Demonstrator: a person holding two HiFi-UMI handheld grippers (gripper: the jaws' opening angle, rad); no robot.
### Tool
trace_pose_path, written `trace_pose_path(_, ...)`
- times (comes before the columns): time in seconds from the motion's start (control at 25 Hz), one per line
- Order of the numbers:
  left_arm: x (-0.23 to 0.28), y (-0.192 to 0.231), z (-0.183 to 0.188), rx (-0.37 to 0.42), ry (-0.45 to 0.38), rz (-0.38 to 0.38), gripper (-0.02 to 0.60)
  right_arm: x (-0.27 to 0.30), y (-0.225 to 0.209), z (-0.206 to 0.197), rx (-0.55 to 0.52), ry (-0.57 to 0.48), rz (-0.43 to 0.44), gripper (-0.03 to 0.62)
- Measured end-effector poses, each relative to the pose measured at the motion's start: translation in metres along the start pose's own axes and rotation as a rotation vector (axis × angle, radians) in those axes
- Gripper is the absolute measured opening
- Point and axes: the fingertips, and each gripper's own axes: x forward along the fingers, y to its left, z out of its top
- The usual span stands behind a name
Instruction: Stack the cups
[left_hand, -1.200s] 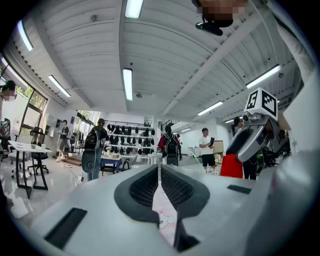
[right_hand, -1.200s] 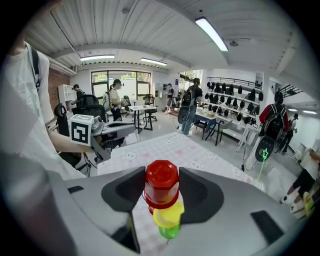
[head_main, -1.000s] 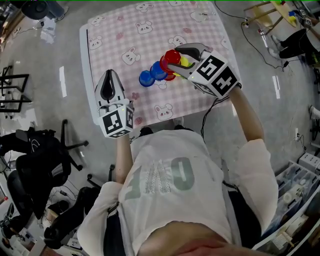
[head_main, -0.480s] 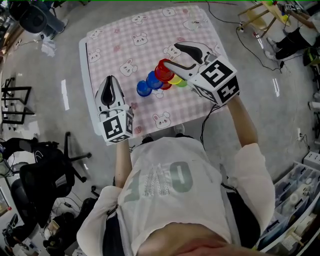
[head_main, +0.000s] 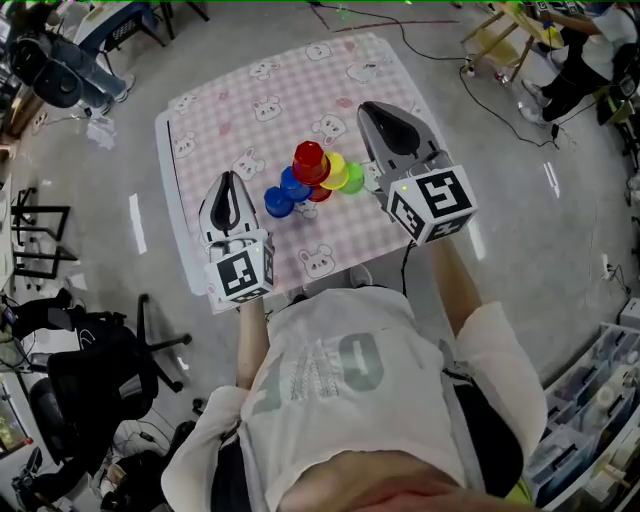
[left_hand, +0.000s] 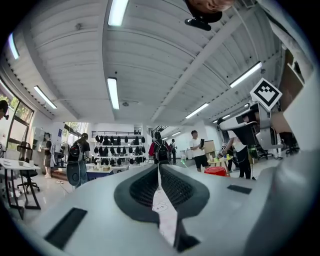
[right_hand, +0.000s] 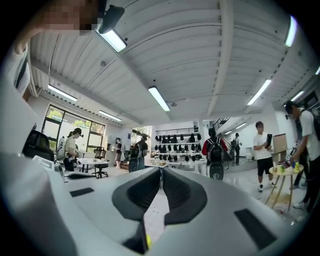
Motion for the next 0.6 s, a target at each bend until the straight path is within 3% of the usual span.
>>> trace_pose_path(0.2,-0.009,-0.011,0.003,0.022,-0.011,0.031,0.034,-0.025,-0.01,-0.03,0.006,-0.004,-0.104,0.04)
trace_pose_path(0.6,-0.02,-0.035,0.004,0.034,-0.036,0.064,0.034,-0.056,-0.014,-0.098,0.049,0.081,-0.114,0.035)
